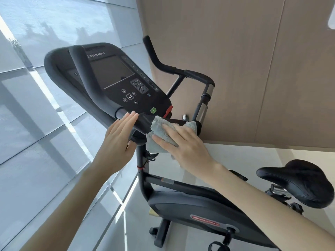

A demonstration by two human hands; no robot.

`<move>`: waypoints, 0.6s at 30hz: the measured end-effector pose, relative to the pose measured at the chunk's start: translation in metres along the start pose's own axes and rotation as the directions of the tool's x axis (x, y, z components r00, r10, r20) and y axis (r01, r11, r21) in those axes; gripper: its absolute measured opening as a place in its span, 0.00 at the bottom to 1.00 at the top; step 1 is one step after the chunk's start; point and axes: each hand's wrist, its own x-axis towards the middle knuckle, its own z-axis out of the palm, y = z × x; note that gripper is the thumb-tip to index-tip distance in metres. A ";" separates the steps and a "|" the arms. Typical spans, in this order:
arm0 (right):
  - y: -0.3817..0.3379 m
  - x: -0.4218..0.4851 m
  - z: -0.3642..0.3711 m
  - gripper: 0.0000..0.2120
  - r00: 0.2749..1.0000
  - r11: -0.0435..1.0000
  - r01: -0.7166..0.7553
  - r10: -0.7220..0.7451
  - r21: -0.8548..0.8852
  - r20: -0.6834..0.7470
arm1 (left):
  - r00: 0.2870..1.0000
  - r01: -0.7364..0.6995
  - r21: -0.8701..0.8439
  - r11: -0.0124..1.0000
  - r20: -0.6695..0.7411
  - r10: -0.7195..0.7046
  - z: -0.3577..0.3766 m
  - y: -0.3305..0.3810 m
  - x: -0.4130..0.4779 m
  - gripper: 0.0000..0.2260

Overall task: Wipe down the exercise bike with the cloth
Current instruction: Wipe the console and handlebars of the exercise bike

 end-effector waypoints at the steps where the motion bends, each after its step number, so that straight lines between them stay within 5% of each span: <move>1: 0.010 -0.011 -0.002 0.25 1.000 0.999 0.003 -0.003 0.036 0.023 | 1.000 -0.013 0.007 1.000 0.005 0.013 0.001 0.003 -0.001 0.34; 9: 0.068 -0.047 -0.021 0.22 0.942 0.786 -0.320 0.207 0.529 0.262 | 0.999 0.033 0.090 0.995 0.010 -0.034 0.006 0.034 -0.004 0.28; 18: 0.070 0.016 -0.015 0.18 0.902 0.722 -0.384 0.159 0.575 0.402 | 0.995 0.086 0.055 0.995 0.051 -0.089 0.003 0.038 -0.004 0.33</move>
